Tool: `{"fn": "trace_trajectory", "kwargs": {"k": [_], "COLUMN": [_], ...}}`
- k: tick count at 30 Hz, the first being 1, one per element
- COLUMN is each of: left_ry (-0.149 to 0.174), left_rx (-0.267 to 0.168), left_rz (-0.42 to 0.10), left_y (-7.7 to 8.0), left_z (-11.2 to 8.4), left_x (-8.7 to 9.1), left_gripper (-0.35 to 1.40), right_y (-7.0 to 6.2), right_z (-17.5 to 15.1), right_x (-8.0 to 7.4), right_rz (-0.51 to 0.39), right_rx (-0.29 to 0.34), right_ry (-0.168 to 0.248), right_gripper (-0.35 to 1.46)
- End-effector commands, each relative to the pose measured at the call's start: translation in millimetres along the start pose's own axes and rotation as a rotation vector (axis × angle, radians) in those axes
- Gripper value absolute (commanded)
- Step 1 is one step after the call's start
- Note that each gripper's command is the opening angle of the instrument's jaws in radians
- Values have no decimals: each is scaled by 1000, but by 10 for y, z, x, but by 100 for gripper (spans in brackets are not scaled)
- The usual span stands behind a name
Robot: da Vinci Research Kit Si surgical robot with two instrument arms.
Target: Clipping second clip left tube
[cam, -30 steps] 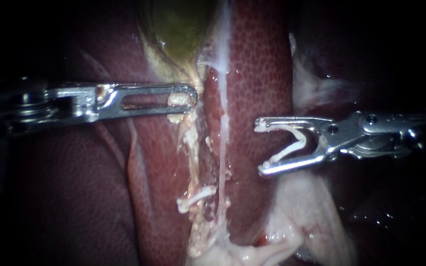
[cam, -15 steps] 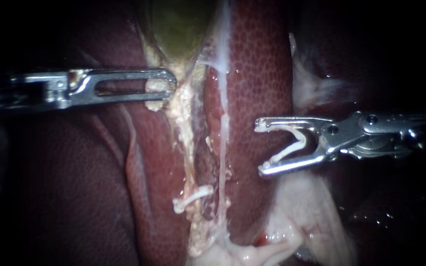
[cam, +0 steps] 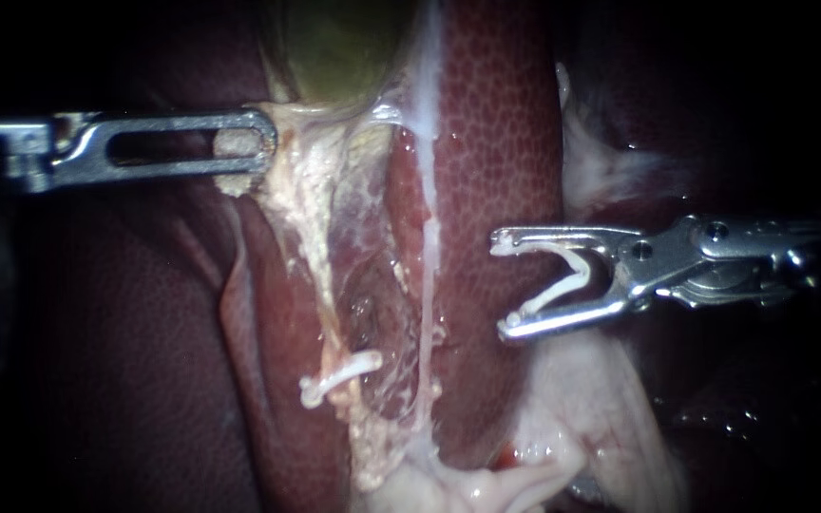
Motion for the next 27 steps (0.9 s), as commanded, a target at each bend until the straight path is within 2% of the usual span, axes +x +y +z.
{"fn": "trace_trajectory", "kwargs": {"k": [1,10,18,27], "left_ry": [0,-1,-1,-2], "left_rx": [-1,-1,-1,-2], "left_rz": [0,0,0,0], "left_y": [0,0,0,-2], "left_z": [0,0,0,0], "left_x": [0,1,1,2], "left_gripper": [-35,-35,-35,-35], "right_y": [0,-1,-3,-1], "right_z": [1,20,66,118], "right_x": [0,-7,-28,-56], "right_rz": [0,-8,-36,-7], "right_rx": [0,13,42,61], "right_ry": [0,9,29,35], "right_gripper": [60,60,60,60]}}
